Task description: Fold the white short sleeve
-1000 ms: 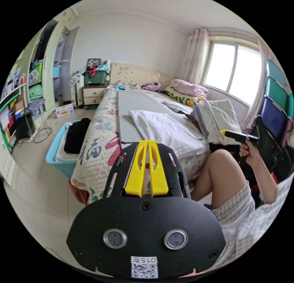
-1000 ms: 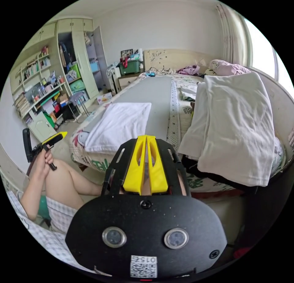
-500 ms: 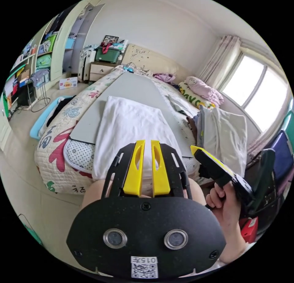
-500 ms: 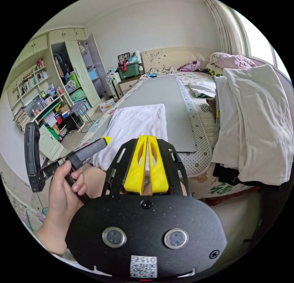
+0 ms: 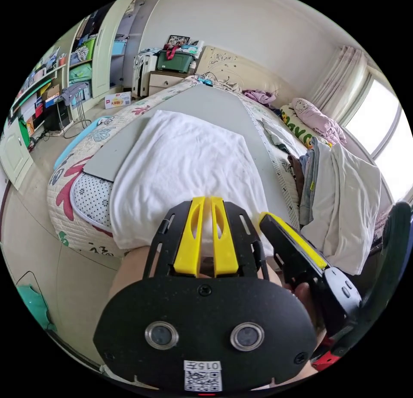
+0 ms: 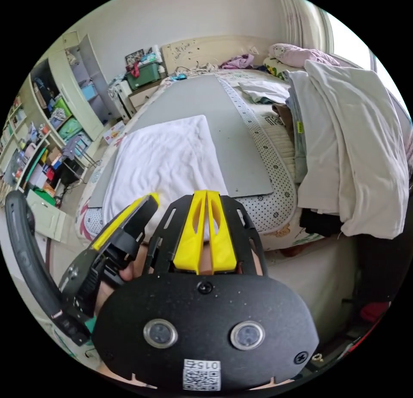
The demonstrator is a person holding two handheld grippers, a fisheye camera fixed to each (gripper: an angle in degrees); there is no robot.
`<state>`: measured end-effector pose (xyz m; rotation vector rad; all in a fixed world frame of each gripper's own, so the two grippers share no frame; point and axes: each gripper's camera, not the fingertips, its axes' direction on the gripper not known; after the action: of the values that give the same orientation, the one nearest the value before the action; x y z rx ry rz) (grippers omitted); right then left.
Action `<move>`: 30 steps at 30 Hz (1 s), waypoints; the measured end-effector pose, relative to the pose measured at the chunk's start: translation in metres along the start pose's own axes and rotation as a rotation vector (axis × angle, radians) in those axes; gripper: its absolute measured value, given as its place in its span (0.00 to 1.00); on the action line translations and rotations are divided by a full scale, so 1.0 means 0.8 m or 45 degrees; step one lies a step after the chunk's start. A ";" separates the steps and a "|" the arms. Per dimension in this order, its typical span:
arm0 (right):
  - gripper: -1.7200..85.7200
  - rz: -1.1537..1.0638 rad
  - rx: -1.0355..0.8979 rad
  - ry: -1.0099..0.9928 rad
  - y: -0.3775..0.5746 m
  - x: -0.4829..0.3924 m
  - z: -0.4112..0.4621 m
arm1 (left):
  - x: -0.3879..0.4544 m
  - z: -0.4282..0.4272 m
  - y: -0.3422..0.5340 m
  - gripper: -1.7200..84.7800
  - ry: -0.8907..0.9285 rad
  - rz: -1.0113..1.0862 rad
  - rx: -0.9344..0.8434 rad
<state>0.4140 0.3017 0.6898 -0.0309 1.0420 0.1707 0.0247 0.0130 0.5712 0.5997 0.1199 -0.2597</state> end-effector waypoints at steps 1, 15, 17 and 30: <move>0.01 -0.042 -0.014 0.050 0.000 -0.010 0.005 | 0.001 0.002 0.002 0.03 -0.006 0.010 0.011; 0.01 -0.171 -0.036 0.216 -0.003 -0.063 0.043 | -0.012 0.017 0.026 0.03 0.045 -0.140 0.086; 0.01 -0.181 -0.036 0.225 -0.003 -0.068 0.046 | -0.014 0.019 0.029 0.03 0.052 -0.138 0.097; 0.01 -0.241 -0.037 0.256 -0.005 -0.098 0.066 | -0.027 0.024 0.043 0.02 0.079 -0.124 0.114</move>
<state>0.4216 0.2937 0.7836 -0.1750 1.2303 0.0103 0.0138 0.0338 0.6096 0.6919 0.1985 -0.3426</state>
